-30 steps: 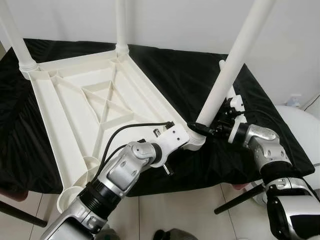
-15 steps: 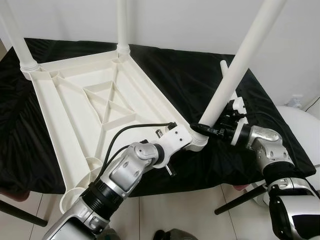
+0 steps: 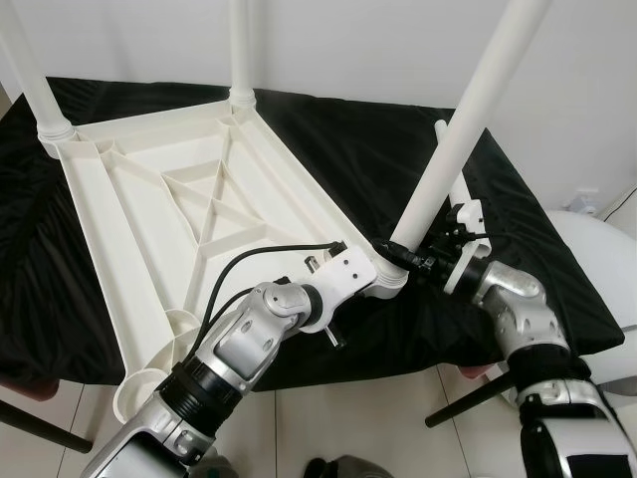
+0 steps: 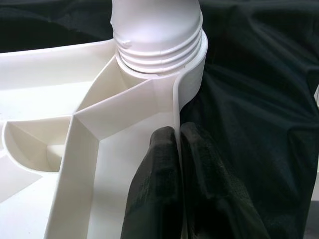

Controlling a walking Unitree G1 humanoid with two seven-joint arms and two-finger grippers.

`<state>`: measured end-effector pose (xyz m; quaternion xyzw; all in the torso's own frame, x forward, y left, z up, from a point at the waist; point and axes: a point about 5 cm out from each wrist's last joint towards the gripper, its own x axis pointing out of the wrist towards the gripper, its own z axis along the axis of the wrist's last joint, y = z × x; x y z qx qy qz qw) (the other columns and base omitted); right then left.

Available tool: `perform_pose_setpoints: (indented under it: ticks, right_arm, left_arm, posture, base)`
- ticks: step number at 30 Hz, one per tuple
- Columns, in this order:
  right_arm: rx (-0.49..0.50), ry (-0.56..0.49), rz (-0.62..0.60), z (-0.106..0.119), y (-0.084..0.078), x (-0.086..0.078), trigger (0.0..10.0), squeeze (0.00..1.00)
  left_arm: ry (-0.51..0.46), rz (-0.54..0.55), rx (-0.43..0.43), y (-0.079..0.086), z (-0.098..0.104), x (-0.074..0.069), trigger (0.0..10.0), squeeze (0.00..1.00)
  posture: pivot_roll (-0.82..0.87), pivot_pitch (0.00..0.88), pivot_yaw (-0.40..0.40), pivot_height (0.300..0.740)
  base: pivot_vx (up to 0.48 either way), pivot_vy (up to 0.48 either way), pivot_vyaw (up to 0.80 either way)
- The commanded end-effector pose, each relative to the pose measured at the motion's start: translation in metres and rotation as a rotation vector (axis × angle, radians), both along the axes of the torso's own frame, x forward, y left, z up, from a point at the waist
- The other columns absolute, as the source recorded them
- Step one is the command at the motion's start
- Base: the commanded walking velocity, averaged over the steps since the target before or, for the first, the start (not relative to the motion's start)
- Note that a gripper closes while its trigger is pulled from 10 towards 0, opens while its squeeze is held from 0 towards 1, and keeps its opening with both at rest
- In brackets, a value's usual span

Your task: Building children table

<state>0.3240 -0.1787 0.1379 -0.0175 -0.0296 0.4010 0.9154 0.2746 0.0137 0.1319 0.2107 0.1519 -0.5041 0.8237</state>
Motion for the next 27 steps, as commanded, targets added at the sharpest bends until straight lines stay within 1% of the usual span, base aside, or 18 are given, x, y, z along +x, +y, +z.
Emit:
perform_pose_setpoints:
  ticks: [1,3,4,5,8,9,11,12,13,14,16,17,18,19,20,22,26,27]
  right_arm:
    - [0.029,0.002,-0.087,-0.002,0.01,-0.001,10.0,0.0]
    - [0.029,0.002,-0.087,-0.002,0.01,-0.001,10.0,0.0]
    - [0.034,-0.004,-0.102,-0.002,0.016,-0.003,10.0,0.0]
    - [0.034,-0.004,-0.102,-0.002,0.016,-0.003,10.0,0.0]
    - [0.045,-0.012,-0.15,-0.003,0.026,-0.006,10.0,0.0]
    - [0.045,-0.012,-0.15,-0.003,0.026,-0.006,10.0,0.0]
    - [0.078,-0.023,-0.236,-0.002,0.043,-0.009,10.0,0.0]
    - [0.094,-0.025,-0.261,-0.001,0.048,-0.009,10.0,0.0]
    - [0.094,-0.025,-0.261,-0.001,0.048,-0.009,10.0,0.0]
    - [0.106,-0.033,-0.294,0.001,0.057,-0.012,10.0,0.0]
    - [0.106,-0.033,-0.294,0.001,0.057,-0.012,10.0,0.0]
    - [0.09,-0.053,-0.37,0.001,0.067,-0.014,10.0,0.0]
    - [0.108,-0.033,-0.425,0.001,0.07,-0.014,10.0,0.0]
    - [0.122,-0.014,-0.46,0.0,0.071,-0.014,10.0,0.0]
    - [0.122,-0.014,-0.46,0.0,0.071,-0.014,10.0,0.0]
    - [0.124,-0.004,-0.55,0.001,0.075,-0.014,10.0,0.0]
    - [0.112,-0.008,-0.633,0.001,0.079,-0.013,10.0,0.0]
    - [0.112,-0.008,-0.633,0.001,0.079,-0.013,10.0,0.0]
  left_arm:
    - [-0.017,-0.066,-0.049,-0.011,0.011,-0.006,10.0,0.0]
    - [-0.017,-0.066,-0.049,-0.011,0.011,-0.006,10.0,0.0]
    - [-0.017,-0.066,-0.049,-0.011,0.011,-0.006,10.0,0.0]
    - [-0.017,-0.066,-0.049,-0.011,0.011,-0.006,10.0,0.0]
    - [-0.018,-0.064,-0.048,-0.011,0.011,-0.005,10.0,0.0]
    - [-0.018,-0.064,-0.048,-0.011,0.011,-0.005,10.0,0.0]
    - [-0.019,-0.062,-0.045,-0.01,0.01,-0.006,10.0,0.0]
    - [-0.019,-0.062,-0.044,-0.01,0.01,-0.006,10.0,0.0]
    - [-0.019,-0.062,-0.044,-0.01,0.01,-0.006,10.0,0.0]
    - [-0.019,-0.062,-0.042,-0.009,0.01,-0.006,10.0,0.0]
    - [-0.019,-0.062,-0.042,-0.009,0.01,-0.006,10.0,0.0]
    - [-0.017,-0.062,-0.041,-0.009,0.009,-0.007,10.0,0.0]
    - [-0.017,-0.062,-0.041,-0.009,0.009,-0.007,10.0,0.0]
    - [-0.017,-0.062,-0.042,-0.009,0.009,-0.007,10.0,0.0]
    - [-0.017,-0.062,-0.042,-0.009,0.009,-0.007,10.0,0.0]
    - [-0.016,-0.061,-0.041,-0.009,0.008,-0.007,10.0,0.0]
    - [-0.014,-0.064,-0.041,-0.01,0.008,-0.008,10.0,0.0]
    - [-0.014,-0.064,-0.041,-0.01,0.008,-0.008,10.0,0.0]
  posture:
    - [0.03,0.012,-0.113,0.74]
    - [0.03,0.012,-0.113,0.74]
    - [0.03,0.011,-0.116,0.74]
    - [0.03,0.011,-0.116,0.74]
    - [0.03,0.01,-0.119,0.74]
    - [0.03,0.01,-0.119,0.74]
    - [0.04,0.006,-0.125,0.74]
    - [0.04,0.006,-0.126,0.74]
    - [0.04,0.006,-0.126,0.74]
    - [0.04,0.005,-0.126,0.74]
    - [0.04,0.005,-0.126,0.74]
    - [0.04,0.004,-0.13,0.74]
    - [0.04,0.005,-0.132,0.74]
    - [0.04,0.005,-0.132,0.74]
    - [0.04,0.005,-0.132,0.74]
    - [0.05,0.0,-0.132,0.74]
    - [0.05,0.0,-0.129,0.74]
    - [0.05,0.0,-0.129,0.74]
  base:
    - [0.0,0.0,0.0]
    - [0.0,0.0,0.0]
    - [0.0,0.0,0.0]
    - [0.0,0.0,0.0]
    - [0.0,0.0,0.0]
    - [0.0,0.0,0.0]
    - [0.0,0.0,0.0]
    - [0.0,0.0,0.0]
    - [0.0,0.0,0.0]
    - [0.0,0.0,0.0]
    - [0.0,0.0,0.0]
    - [0.0,0.0,0.0]
    - [0.0,0.0,0.0]
    - [0.0,0.0,0.0]
    - [0.0,0.0,0.0]
    - [0.0,0.0,0.0]
    - [0.0,0.0,0.0]
    - [0.0,0.0,0.0]
